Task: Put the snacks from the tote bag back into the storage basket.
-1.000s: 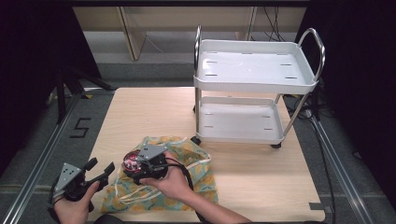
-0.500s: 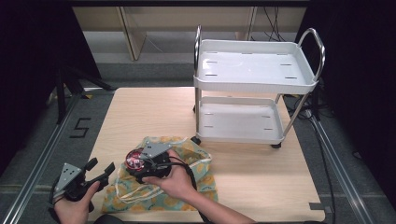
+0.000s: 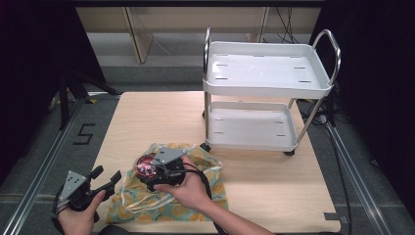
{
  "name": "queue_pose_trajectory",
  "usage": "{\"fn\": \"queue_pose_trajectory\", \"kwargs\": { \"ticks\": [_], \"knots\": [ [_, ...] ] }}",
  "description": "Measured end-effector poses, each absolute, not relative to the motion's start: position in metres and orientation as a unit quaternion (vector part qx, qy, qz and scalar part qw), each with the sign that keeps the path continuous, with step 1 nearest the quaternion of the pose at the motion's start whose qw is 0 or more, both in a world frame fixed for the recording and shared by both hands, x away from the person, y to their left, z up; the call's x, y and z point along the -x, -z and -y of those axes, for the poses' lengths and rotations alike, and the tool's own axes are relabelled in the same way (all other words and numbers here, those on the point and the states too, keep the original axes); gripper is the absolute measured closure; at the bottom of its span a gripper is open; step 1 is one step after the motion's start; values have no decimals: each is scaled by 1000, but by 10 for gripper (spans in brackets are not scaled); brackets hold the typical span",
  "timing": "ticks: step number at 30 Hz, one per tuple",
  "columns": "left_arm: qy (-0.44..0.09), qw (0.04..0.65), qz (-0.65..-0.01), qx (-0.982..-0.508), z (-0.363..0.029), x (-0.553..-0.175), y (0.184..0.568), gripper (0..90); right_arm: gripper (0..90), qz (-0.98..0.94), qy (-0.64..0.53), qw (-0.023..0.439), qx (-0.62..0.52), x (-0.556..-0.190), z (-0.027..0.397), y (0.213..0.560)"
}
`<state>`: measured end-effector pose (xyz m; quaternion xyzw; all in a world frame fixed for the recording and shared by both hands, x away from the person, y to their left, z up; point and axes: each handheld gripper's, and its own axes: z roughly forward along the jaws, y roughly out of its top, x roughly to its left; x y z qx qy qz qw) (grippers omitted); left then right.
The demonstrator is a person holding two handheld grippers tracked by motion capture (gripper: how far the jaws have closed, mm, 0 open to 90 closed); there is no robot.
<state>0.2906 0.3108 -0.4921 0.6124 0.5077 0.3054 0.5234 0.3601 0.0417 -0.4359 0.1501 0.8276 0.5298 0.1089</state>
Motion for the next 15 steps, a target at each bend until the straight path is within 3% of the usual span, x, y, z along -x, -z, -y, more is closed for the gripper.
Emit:
{"fn": "queue_pose_trajectory", "kwargs": {
  "ticks": [15],
  "knots": [
    [-309,529,-503,-610,-309,-291,492,254,268,-828,-525,120,-158,-360,-21,429]
  ]
}}
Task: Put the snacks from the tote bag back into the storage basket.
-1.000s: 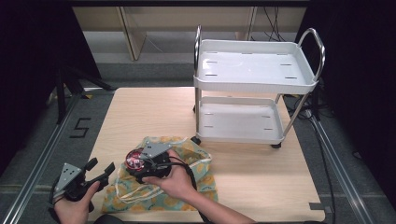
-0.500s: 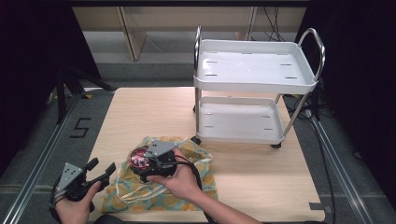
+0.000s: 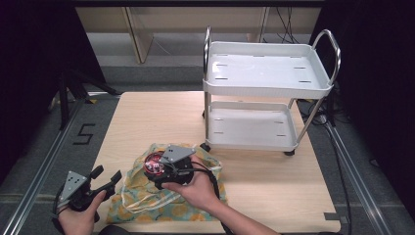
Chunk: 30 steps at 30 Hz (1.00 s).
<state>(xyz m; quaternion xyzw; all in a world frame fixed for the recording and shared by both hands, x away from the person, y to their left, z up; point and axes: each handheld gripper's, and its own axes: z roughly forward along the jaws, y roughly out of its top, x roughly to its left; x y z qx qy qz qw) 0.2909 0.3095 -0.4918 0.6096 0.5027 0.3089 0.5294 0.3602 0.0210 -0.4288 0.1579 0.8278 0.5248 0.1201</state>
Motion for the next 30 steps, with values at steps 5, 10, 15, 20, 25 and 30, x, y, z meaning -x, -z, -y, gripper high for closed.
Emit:
{"fn": "queue_pose_trajectory", "kwargs": {
  "ticks": [5,10,15,20,25,30],
  "knots": [
    [-309,530,-503,-609,-309,-291,492,254,268,-825,-525,121,-172,-359,-14,428],
    [-311,525,-506,-610,-309,-290,491,254,268,-825,-523,124,-174,-359,-8,427],
    [-312,525,-507,-609,-309,-290,491,253,267,-821,-529,131,-172,-360,-2,426],
    [-310,526,-506,-609,-309,-290,492,253,268,-820,-526,128,-185,-361,5,427],
    [-312,526,-507,-608,-309,-290,491,253,268,-817,-529,132,-186,-362,11,427],
    [-313,529,-503,-607,-307,-291,491,253,268,-816,-529,133,-190,-363,18,422]
  ]
}}
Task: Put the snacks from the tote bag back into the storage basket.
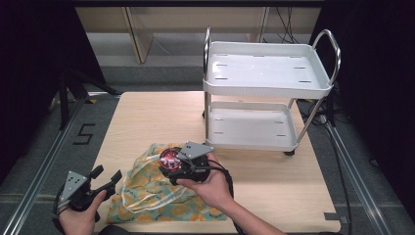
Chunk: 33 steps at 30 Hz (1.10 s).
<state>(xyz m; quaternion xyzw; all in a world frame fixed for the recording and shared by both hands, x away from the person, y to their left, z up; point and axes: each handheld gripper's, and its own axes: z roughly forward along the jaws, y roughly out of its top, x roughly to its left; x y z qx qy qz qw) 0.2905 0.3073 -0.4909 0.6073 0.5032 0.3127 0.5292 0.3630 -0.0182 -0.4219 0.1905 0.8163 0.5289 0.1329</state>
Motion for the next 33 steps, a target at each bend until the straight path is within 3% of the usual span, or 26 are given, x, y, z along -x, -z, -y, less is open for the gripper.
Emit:
{"fn": "queue_pose_trajectory", "kwargs": {
  "ticks": [33],
  "knots": [
    [-319,525,-506,-605,-308,-289,489,253,268,-804,-530,156,-218,-368,55,417]
  ]
}}
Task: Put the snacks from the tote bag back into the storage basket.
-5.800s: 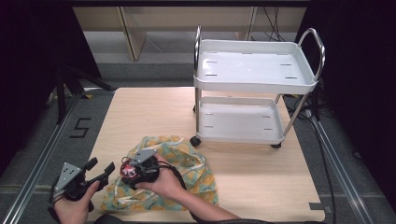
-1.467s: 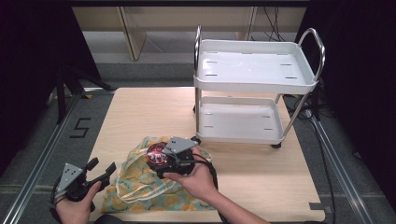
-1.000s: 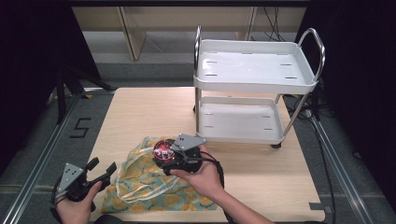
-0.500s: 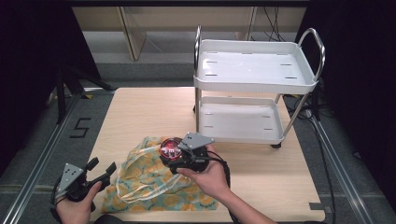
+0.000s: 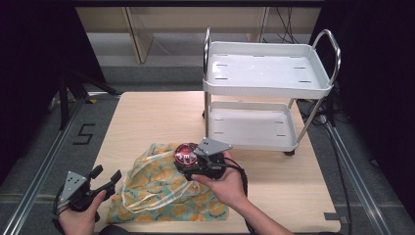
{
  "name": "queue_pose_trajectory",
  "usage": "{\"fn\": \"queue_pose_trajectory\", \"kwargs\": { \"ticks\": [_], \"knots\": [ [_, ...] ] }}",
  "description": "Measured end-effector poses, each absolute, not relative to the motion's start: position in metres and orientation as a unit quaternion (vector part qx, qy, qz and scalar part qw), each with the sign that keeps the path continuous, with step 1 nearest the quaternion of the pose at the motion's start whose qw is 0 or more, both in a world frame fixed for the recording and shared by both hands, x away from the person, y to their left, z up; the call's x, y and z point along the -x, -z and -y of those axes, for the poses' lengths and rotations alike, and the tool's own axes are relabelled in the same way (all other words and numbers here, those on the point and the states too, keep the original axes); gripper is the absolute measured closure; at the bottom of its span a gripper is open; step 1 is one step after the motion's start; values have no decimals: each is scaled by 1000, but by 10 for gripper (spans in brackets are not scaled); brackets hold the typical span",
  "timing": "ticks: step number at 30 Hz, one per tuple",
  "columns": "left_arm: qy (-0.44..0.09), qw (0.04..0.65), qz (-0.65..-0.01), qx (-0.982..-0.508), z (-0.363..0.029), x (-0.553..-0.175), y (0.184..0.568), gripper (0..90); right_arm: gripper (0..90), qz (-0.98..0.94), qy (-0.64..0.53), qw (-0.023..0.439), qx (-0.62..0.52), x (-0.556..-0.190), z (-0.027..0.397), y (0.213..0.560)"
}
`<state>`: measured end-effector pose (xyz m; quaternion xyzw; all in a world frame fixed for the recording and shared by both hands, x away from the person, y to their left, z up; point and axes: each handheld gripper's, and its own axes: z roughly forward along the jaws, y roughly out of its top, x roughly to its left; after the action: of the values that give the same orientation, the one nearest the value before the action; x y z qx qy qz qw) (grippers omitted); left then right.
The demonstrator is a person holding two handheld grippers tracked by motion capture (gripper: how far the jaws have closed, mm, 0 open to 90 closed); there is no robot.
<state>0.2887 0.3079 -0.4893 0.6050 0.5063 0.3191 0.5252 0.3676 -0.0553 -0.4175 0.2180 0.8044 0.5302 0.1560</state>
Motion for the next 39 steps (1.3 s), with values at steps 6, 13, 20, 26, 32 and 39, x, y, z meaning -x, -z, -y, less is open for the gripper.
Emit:
{"fn": "queue_pose_trajectory", "kwargs": {
  "ticks": [6,13,20,26,32,39],
  "knots": [
    [-319,524,-507,-605,-308,-289,489,253,267,-805,-526,156,-225,-367,61,418],
    [-322,529,-505,-601,-308,-289,489,253,268,-802,-528,154,-233,-368,66,419],
    [-322,524,-508,-603,-307,-288,488,253,268,-801,-528,162,-231,-369,73,418],
    [-322,523,-509,-603,-307,-288,488,253,268,-797,-531,158,-239,-370,79,419],
    [-322,525,-507,-603,-307,-289,489,254,268,-798,-524,156,-252,-369,84,419],
    [-322,529,-506,-601,-307,-289,489,254,268,-795,-527,177,-241,-373,92,418]
  ]
}}
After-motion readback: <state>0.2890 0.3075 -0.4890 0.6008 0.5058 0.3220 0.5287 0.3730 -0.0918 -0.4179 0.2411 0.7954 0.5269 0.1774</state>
